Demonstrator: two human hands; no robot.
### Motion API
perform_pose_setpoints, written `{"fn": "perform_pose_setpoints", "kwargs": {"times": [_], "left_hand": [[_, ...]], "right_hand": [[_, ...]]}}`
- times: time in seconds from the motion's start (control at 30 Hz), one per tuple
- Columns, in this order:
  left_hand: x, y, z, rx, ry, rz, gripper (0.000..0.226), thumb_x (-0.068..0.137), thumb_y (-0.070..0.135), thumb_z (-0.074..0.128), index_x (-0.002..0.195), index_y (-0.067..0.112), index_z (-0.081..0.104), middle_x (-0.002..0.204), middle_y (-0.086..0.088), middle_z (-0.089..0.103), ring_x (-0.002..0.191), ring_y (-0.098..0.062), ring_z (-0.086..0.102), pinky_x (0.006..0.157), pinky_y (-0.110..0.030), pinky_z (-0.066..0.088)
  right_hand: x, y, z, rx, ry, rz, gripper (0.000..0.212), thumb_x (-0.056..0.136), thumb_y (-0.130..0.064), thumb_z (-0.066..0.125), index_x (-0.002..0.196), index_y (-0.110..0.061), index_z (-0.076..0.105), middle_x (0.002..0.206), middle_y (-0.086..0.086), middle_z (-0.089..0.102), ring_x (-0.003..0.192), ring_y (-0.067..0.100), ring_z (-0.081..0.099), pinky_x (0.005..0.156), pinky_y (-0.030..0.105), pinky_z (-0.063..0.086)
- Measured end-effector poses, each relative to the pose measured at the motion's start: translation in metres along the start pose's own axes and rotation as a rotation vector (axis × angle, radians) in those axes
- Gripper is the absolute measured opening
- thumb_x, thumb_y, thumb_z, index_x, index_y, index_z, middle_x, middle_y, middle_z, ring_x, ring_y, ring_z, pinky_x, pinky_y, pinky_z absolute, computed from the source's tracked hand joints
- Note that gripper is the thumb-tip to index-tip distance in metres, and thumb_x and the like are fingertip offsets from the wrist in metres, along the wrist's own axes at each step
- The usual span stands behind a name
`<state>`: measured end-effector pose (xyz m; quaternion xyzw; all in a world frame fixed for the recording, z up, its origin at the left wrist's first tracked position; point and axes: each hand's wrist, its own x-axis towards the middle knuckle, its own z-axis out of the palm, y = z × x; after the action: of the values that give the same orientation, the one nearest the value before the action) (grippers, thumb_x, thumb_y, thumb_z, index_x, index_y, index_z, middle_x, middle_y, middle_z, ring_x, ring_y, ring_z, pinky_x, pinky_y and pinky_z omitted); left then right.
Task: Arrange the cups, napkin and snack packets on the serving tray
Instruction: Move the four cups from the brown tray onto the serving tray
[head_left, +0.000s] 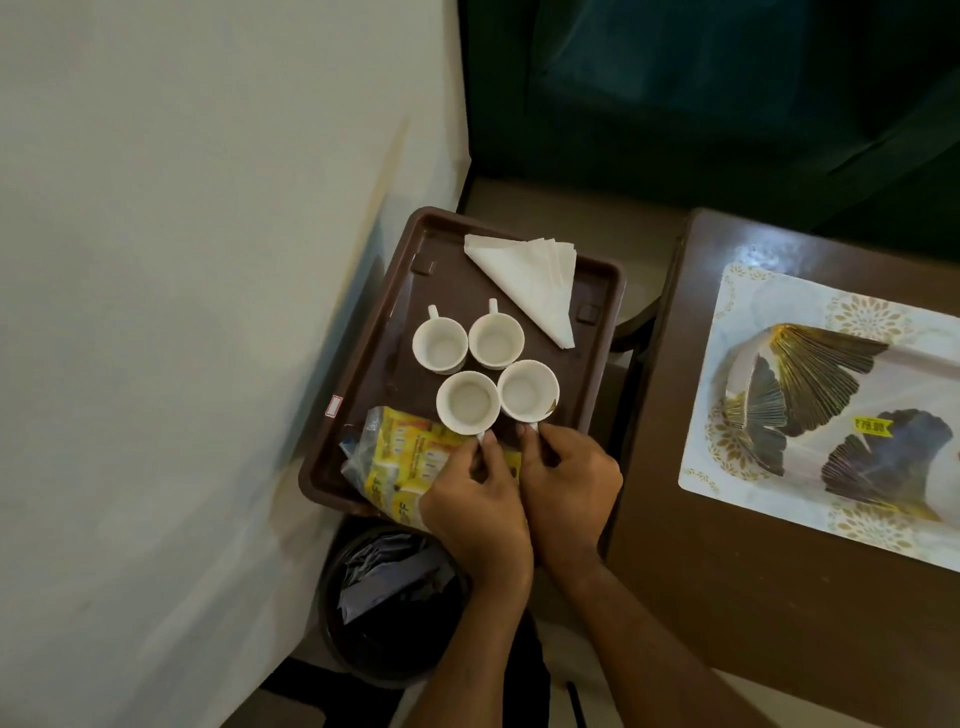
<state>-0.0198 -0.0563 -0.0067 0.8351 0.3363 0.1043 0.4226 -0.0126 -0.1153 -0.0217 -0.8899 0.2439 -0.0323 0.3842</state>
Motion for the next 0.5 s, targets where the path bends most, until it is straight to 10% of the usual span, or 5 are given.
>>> {"fn": "perform_pose_setpoints", "kwargs": {"times": [0.5], "left_hand": [[-0.115, 0.060, 0.076, 0.026, -0.145, 0.128, 0.031, 0.095, 0.017, 0.074, 0.064, 0.012, 0.071, 0.057, -0.002, 0.070, 0.047, -0.011, 0.058, 0.048, -0.023, 0.039]], "right_hand": [[0.039, 0.092, -0.125, 0.055, 0.184, 0.067, 0.017, 0.092, -0.024, 0.075, 0.077, -0.016, 0.076, 0.070, -0.002, 0.073, 0.067, 0.016, 0.066, 0.064, 0.035, 0.050]]}}
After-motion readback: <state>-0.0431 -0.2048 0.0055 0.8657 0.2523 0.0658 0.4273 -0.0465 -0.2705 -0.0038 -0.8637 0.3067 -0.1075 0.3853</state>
